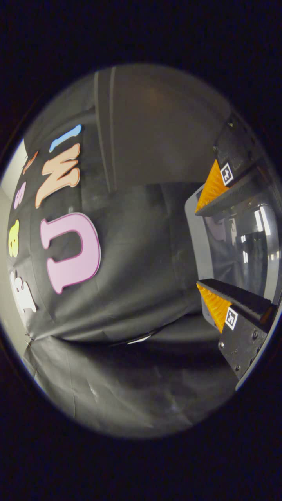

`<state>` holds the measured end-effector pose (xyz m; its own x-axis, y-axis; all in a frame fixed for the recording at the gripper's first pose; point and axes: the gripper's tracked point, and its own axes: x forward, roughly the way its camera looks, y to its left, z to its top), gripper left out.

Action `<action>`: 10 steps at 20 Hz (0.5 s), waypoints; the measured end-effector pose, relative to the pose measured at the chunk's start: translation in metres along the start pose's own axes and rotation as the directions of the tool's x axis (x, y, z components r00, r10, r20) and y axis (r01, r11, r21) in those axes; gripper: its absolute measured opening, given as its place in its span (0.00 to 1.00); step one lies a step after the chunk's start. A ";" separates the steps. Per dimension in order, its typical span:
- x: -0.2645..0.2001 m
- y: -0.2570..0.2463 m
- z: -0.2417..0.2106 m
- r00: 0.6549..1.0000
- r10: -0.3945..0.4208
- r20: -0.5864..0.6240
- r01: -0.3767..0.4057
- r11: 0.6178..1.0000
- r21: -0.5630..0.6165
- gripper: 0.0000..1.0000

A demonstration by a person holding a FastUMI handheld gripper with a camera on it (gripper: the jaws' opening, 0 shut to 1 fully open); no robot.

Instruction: Put the clothes into the washing machine and then close the washing machine lid.

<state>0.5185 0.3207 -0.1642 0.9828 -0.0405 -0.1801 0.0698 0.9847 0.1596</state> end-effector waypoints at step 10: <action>-0.017 -0.008 0.032 1.000 -0.023 -0.020 0.022 0.998 -0.058 0.97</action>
<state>0.5069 0.3078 -0.1317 0.9774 -0.0597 -0.2027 0.0812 0.9917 0.0993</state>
